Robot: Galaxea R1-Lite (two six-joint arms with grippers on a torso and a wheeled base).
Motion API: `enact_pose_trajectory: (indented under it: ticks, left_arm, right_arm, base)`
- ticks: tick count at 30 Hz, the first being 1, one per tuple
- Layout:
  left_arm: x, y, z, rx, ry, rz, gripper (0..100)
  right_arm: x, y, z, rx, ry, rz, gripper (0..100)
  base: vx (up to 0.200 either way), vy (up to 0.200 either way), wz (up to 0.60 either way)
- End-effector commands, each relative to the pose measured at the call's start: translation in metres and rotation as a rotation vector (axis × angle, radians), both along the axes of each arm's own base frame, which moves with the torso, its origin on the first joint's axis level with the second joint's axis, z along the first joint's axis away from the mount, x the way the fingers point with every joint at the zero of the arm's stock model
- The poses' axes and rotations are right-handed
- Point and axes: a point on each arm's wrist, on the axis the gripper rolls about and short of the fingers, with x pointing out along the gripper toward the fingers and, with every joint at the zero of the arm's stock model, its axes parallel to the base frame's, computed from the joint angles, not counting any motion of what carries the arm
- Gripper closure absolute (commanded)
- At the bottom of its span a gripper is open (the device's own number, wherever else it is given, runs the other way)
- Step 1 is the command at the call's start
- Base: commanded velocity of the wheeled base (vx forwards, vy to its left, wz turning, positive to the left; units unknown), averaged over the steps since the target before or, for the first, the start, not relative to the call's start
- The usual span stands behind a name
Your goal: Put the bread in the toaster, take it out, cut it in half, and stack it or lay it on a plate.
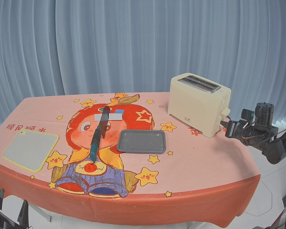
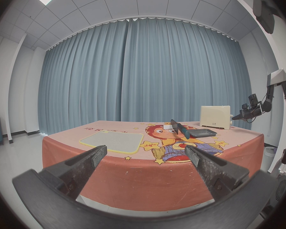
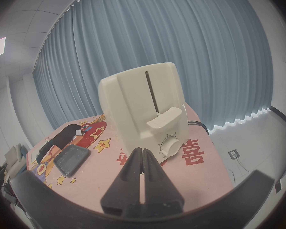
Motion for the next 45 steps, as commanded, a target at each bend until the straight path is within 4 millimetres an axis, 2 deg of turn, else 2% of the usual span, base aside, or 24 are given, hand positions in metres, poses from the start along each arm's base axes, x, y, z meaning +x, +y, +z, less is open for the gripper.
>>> enact_pose_trajectory:
  ticks: [1, 14, 45]
  left_arm:
    - [0.001, 0.000, -0.005, 0.000, 0.019, 0.001, 0]
    - [0.001, 0.000, -0.005, 0.001, 0.019, 0.001, 0]
    - [0.001, 0.000, -0.005, 0.000, 0.019, 0.001, 0]
  right_arm:
    - [0.007, -0.002, -0.007, -0.002, 0.015, -0.013, 100]
    - [0.021, -0.010, -0.018, -0.004, 0.033, -0.042, 100]
    - [0.020, -0.008, -0.028, -0.012, 0.068, -0.036, 100]
  base:
    - [0.000, 0.000, 0.00]
    - [0.000, 0.000, 0.00]
    - [0.000, 0.000, 0.00]
